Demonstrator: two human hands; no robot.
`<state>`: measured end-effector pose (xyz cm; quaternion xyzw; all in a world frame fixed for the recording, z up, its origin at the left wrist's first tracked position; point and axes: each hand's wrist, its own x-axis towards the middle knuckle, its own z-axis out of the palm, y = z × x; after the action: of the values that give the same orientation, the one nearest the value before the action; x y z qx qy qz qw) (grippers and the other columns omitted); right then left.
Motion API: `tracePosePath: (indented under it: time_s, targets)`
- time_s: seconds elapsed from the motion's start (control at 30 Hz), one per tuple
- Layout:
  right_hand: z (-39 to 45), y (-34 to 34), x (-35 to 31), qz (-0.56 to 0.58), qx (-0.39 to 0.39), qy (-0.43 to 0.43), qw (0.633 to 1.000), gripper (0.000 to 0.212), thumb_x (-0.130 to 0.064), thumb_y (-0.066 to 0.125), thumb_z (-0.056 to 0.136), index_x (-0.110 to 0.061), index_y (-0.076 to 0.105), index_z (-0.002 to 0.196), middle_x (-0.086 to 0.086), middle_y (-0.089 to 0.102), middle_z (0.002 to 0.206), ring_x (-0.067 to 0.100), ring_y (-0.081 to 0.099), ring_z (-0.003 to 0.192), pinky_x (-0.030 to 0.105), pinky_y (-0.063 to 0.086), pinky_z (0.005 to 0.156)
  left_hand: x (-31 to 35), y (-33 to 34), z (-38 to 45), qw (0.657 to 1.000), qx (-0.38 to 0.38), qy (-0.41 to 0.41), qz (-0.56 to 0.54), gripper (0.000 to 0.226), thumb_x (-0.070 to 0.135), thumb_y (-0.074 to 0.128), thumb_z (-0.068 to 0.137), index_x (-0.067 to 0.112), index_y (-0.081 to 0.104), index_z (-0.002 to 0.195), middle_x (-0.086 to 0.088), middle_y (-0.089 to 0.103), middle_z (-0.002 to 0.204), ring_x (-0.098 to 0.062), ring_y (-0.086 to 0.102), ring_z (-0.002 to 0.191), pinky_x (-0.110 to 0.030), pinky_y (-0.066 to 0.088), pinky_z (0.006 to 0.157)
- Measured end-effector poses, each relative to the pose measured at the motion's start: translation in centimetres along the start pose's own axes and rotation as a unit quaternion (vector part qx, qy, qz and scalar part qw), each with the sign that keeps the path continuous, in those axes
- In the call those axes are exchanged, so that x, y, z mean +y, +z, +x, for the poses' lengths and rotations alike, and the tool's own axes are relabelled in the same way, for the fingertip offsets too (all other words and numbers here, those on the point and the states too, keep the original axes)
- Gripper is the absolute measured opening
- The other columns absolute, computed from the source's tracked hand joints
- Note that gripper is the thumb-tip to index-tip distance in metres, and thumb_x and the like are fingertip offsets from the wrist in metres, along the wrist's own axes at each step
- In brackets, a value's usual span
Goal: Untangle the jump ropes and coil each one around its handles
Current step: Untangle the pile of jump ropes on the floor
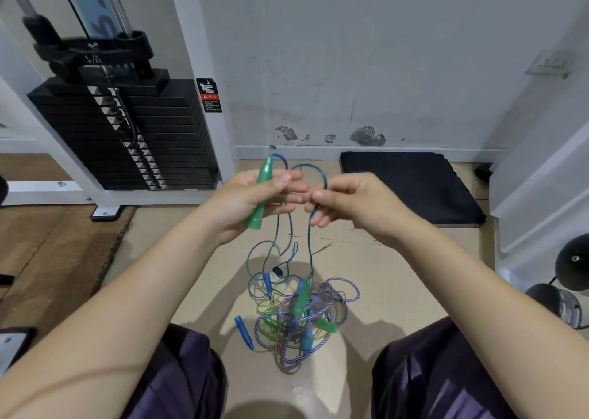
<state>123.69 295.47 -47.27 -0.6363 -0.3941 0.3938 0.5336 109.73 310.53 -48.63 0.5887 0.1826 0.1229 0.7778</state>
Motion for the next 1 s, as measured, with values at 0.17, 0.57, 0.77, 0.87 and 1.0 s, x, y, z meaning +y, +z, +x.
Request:
tracePosePath:
  time_s: [0.17, 0.57, 0.77, 0.87, 1.0]
  targets:
    - [-0.2, -0.7, -1.1, 0.124, 0.027, -0.039, 0.991, 0.015, -0.004, 0.052, 0.097, 0.002, 0.066, 0.098, 0.012, 0.069, 0.083, 0.018, 0.068, 0.066, 0.023, 0.056, 0.065, -2.7, 0.5, 0.0, 0.967, -0.113, -0.075, 0.215, 0.024, 0.015, 0.069, 0.091, 0.004, 0.067, 0.112, -0.002, 0.074, 0.110, -0.011, 0.067, 0.105, -0.023, 0.050, 0.090]
    - [-0.1, -1.5, 0.5, -0.309, 0.092, -0.117, 0.939, 0.021, -0.023, 0.080, 0.079, -0.025, 0.063, 0.092, -0.007, 0.066, 0.096, 0.006, 0.059, 0.090, 0.023, 0.048, 0.081, -1.1, 0.9, -0.3, 0.983, -0.056, -0.057, 0.167, 0.016, 0.026, 0.062, 0.094, 0.014, 0.071, 0.087, 0.000, 0.036, 0.051, -0.011, 0.029, 0.040, -0.022, 0.035, 0.044]
    - [-0.6, -0.3, 1.1, -0.223, 0.012, -0.078, 0.972, 0.013, -0.008, 0.072, 0.085, -0.016, 0.064, 0.091, 0.005, 0.061, 0.078, 0.026, 0.062, 0.072, 0.035, 0.051, 0.071, -0.8, 1.0, -0.5, 0.982, -0.098, -0.061, 0.148, 0.023, 0.033, 0.063, 0.084, 0.012, 0.070, 0.087, 0.001, 0.037, 0.053, -0.009, 0.027, 0.039, -0.022, 0.028, 0.044]
    - [-0.5, -0.4, 1.0, -0.261, 0.023, -0.071, 0.963, 0.013, -0.008, 0.063, 0.092, -0.020, 0.062, 0.089, 0.008, 0.062, 0.075, 0.016, 0.062, 0.063, 0.029, 0.049, 0.064, -0.9, 0.8, -0.5, 0.979, -0.094, -0.066, 0.168, 0.021, 0.027, 0.061, 0.088, 0.007, 0.068, 0.091, -0.001, 0.047, 0.054, -0.011, 0.039, 0.042, -0.022, 0.037, 0.047]
    - [-0.1, -2.0, 0.6, -0.175, 0.175, -0.068, 0.966, 0.018, -0.005, 0.056, 0.095, -0.019, 0.056, 0.084, 0.003, 0.062, 0.075, 0.012, 0.065, 0.067, 0.023, 0.048, 0.070, -0.6, -0.3, -0.3, 0.972, -0.073, -0.057, 0.214, 0.015, 0.018, 0.060, 0.094, 0.007, 0.065, 0.085, -0.007, 0.064, 0.063, -0.024, 0.064, 0.065, -0.028, 0.053, 0.073]
